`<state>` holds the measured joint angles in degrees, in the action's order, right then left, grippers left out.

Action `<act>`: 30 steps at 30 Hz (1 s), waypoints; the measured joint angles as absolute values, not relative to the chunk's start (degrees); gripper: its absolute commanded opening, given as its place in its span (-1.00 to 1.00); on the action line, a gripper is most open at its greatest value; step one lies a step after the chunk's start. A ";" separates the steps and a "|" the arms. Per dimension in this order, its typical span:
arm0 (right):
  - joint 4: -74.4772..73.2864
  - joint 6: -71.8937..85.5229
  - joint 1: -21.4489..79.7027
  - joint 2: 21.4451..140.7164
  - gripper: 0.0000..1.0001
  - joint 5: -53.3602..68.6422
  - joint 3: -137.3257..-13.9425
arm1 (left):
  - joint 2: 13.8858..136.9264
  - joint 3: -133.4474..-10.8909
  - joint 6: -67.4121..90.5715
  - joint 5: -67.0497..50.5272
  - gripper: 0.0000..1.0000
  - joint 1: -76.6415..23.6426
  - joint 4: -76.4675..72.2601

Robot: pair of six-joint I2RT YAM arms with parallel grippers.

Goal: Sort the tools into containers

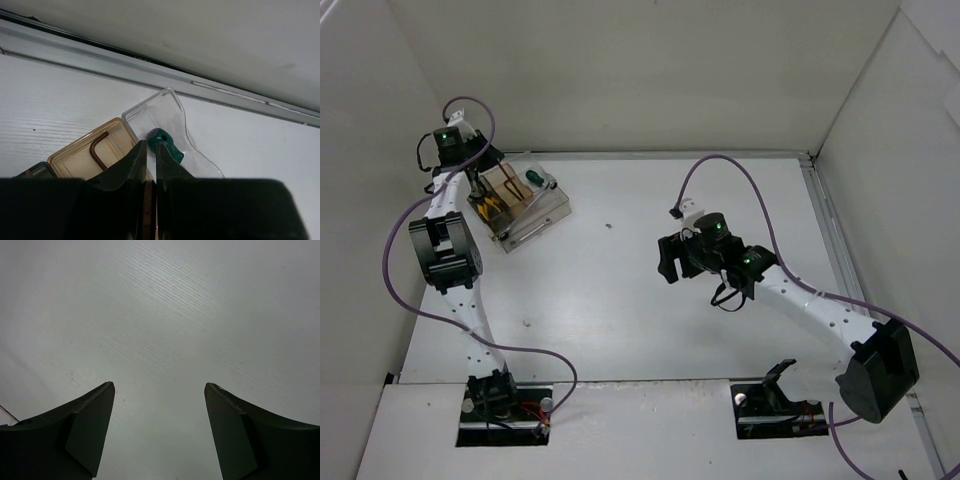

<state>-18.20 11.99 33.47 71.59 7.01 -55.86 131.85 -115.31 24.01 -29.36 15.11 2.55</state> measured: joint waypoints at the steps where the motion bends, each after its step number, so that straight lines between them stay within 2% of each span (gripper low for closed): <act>1: -18.22 11.99 33.41 71.70 0.40 7.01 -55.86 | 131.92 -115.22 24.01 -29.36 -1.00 15.11 2.79; 4: -18.48 11.99 33.28 72.10 0.40 6.98 -55.86 | 131.94 -115.04 24.08 -29.89 -1.00 15.18 3.57; 10: -18.83 12.05 33.28 72.20 0.41 7.01 -55.86 | 131.94 -113.91 24.43 -31.40 -0.73 15.38 4.78; 13: -18.83 12.21 33.28 72.20 0.41 6.98 -55.86 | 131.94 -113.27 24.40 -31.70 -0.47 15.49 6.28; 15: -18.87 12.21 33.28 72.16 0.41 7.01 -55.86 | 131.94 -113.01 24.34 -31.77 -0.37 15.49 7.18; 18: -18.96 12.21 33.28 71.66 0.42 6.98 -55.83 | 131.79 -111.92 24.21 -31.77 0.04 15.49 7.51; 23: -19.27 12.19 33.28 68.86 0.49 6.00 -55.68 | 128.29 -106.56 23.77 -31.27 0.43 15.49 8.56; 24: -19.27 12.19 33.28 68.27 0.50 5.61 -55.70 | 126.89 -105.41 23.33 -30.85 0.60 15.49 9.21; 26: -19.27 12.19 33.28 67.11 0.53 4.73 -55.70 | 122.87 -103.20 22.13 -29.87 0.77 15.33 10.70; 27: -19.27 12.21 33.28 66.63 0.53 4.27 -55.70 | 120.36 -102.19 21.23 -29.08 0.99 15.20 11.62; 30: -19.44 12.45 33.26 65.17 0.61 3.09 -55.70 | 111.44 -99.15 18.79 -26.57 0.99 14.76 13.06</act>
